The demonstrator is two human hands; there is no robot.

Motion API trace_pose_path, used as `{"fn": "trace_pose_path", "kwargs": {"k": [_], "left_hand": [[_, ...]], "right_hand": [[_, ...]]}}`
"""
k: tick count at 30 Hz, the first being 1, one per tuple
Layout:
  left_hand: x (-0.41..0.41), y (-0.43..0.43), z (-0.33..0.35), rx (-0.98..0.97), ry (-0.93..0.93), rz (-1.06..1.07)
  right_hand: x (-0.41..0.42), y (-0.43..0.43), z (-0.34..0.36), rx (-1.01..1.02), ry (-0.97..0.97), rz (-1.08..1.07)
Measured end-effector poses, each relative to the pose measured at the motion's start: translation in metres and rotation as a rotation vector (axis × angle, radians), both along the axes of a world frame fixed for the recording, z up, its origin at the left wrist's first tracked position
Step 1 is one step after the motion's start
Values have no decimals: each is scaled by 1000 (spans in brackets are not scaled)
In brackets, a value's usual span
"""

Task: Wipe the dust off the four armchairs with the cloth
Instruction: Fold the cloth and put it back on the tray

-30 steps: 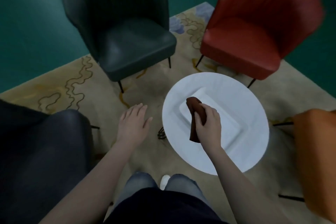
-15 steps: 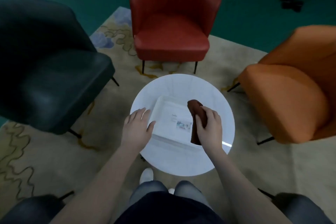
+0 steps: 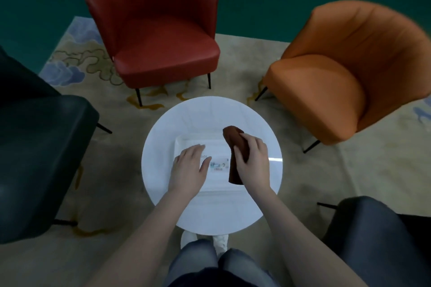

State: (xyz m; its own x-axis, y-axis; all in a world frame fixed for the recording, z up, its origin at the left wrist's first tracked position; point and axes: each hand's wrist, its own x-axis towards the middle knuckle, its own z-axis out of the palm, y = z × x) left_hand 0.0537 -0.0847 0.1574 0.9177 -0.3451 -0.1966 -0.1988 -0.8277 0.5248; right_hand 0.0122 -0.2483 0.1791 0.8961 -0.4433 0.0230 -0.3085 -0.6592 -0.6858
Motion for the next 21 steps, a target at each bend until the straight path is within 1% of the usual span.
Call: {"fn": "trace_pose_path", "kwargs": {"k": [1,2,4,5,6,8,12,17,19,21], "left_hand": [[1,-8,1,-88,65,23],[3,-15,3,-212,172,76],[6,-32,8,-505,439,236],[8,-39,10,-629,539,304],[10,-46,11,-714,605,345],[12,-55,17,-825,686,393],[16,-70,26,-921,747,449],[22,-77,27,-919,781,528],[25,-78,27,-920,796,552],[28,-78,27,-938,829,548]], "right_hand": [[1,0,-1,11,-6,-3],[2,1,-1,23,-13,-3],[4,2,-1,45,-26,11],[5,2,-1,54,-32,20],[5,1,-2,59,-35,31],[5,1,-3,70,-27,57],[5,-3,-6,132,-21,99],[2,-13,-6,285,-53,113],[0,-20,-5,413,-66,61],[1,-28,-2,500,-55,-41]]}}
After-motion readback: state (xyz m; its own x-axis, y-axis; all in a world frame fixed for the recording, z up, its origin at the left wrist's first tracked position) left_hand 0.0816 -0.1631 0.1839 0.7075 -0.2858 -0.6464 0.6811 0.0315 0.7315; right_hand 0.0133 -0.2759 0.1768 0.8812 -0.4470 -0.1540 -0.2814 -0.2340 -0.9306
